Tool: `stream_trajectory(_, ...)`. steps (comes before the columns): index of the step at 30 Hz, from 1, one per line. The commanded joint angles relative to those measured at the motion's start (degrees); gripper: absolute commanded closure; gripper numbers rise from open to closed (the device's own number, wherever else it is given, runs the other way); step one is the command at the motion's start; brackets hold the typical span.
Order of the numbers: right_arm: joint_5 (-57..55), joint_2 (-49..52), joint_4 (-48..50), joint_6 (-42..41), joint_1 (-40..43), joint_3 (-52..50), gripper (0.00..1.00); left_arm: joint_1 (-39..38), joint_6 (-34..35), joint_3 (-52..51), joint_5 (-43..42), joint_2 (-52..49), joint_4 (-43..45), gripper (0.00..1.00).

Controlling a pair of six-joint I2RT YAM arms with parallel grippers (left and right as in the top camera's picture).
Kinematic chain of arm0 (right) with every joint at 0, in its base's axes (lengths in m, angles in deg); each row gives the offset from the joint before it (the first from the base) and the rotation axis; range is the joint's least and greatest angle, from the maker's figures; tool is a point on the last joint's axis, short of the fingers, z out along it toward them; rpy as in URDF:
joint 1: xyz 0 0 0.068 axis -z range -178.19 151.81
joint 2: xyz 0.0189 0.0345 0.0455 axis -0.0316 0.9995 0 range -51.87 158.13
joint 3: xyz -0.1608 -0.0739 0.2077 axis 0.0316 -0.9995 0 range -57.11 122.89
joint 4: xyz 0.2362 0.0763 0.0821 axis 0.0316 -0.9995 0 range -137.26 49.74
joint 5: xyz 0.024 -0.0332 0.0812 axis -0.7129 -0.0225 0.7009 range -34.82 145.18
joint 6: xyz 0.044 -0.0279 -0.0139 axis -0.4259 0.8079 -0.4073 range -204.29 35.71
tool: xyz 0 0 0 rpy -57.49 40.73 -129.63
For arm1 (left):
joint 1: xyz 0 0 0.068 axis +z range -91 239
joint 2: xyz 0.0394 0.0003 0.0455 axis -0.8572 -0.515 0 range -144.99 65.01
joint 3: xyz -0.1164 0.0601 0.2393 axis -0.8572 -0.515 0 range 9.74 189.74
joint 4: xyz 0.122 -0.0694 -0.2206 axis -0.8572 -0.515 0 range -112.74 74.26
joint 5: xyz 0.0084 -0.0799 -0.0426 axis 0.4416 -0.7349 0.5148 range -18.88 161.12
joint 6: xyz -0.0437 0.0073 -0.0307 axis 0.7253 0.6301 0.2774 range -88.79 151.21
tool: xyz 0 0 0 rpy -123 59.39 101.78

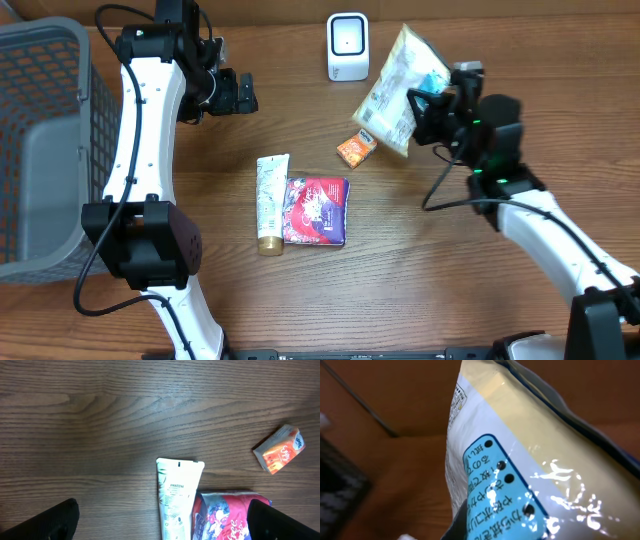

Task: Scan the item barcode
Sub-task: 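Lift the yellow snack bag and carry it up toward the scanner, then hold the snack bag's barcode in front of the white scanner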

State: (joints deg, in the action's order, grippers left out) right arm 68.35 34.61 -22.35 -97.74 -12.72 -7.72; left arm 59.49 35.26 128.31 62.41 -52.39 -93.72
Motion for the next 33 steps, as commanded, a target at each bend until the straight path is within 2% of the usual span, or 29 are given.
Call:
stream_trajectory(1, -22.29, 0.20, 1.25, 20.76, -5.31, 4.92, 0.96, 0.20, -1.29, 0.79, 0.33, 0.90, 0.24, 0.00)
stream_trajectory(7, -24.72, 5.88, 6.54, 34.91, -7.10, 9.57, 0.96, 0.24, -1.29, 0.79, 0.33, 0.90, 0.24, 0.00)
stream_trajectory(19, -24.24, 24.28, 22.01, 55.19, -9.35, 21.18, 0.96, 0.24, -1.29, 0.79, 0.33, 0.90, 0.24, 0.00)
stream_trajectory(28, -19.02, 33.42, 22.97, 64.63, -11.06, 28.79, 0.96, 0.24, -1.29, 0.79, 0.33, 0.90, 0.24, 0.00)
stream_trajectory(30, -17.92, 35.12, 24.83, 68.78, -11.15, 28.81, 0.96, 0.24, -1.29, 0.79, 0.33, 0.90, 0.24, 0.00)
stream_trajectory(33, -16.68, 39.89, 32.17, 80.91, -11.37, 29.11, 0.96, 0.24, -1.29, 0.79, 0.33, 0.90, 0.24, 0.00)
